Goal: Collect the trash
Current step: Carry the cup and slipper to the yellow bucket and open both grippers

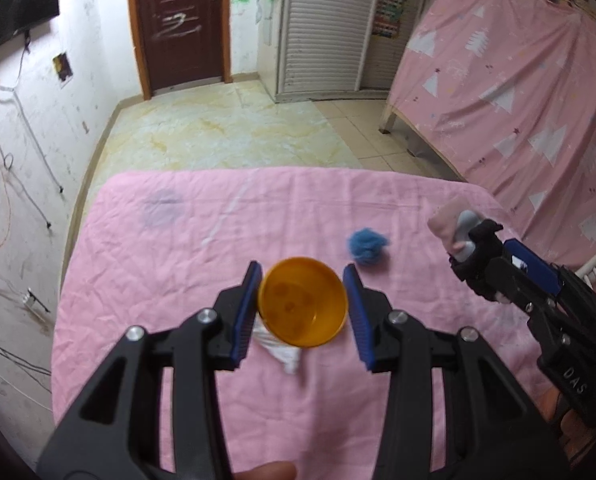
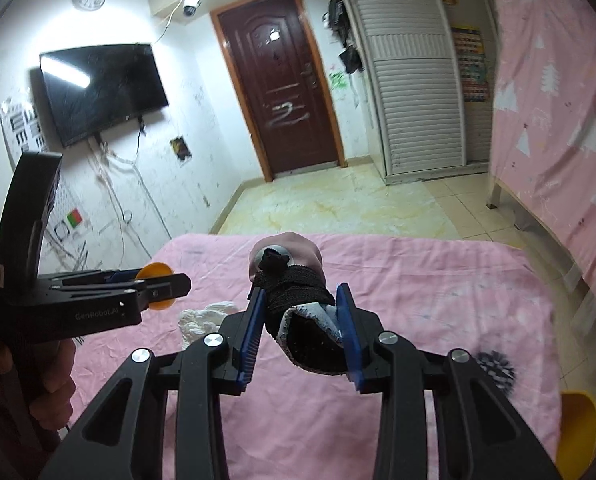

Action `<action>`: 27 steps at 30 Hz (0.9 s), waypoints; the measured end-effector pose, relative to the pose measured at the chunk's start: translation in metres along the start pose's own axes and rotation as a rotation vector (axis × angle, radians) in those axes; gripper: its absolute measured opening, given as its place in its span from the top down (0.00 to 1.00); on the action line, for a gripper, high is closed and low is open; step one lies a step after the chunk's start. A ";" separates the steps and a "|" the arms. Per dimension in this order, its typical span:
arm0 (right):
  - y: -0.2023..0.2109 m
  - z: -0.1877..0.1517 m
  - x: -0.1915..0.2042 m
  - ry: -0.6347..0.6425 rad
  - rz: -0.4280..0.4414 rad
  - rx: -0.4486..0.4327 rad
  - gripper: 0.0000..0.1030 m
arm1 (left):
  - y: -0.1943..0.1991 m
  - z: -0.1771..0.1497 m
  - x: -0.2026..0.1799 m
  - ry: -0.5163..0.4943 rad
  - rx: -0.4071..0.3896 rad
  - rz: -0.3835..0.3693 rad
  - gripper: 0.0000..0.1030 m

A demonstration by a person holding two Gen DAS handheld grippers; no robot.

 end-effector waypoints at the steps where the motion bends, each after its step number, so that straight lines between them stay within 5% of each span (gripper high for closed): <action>1: 0.011 -0.001 -0.006 -0.009 -0.005 -0.016 0.71 | 0.005 0.000 -0.010 -0.015 -0.008 -0.006 0.61; 18: 0.177 -0.056 -0.117 -0.184 -0.164 -0.216 0.71 | 0.042 -0.027 -0.186 -0.262 -0.034 -0.106 0.61; 27: 0.226 -0.086 -0.166 -0.267 -0.196 -0.270 0.71 | 0.051 -0.055 -0.258 -0.365 -0.022 -0.133 0.61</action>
Point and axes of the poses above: each gripper's, at about its wrist camera, not at the fingertips, and y roughly against the way its jaws point, x to its left, z to its top, the point moved 2 cm from there along -y, roughly the way its jaws point, and after that the axes turned 15 degrees about z, right-handed, at the moved point
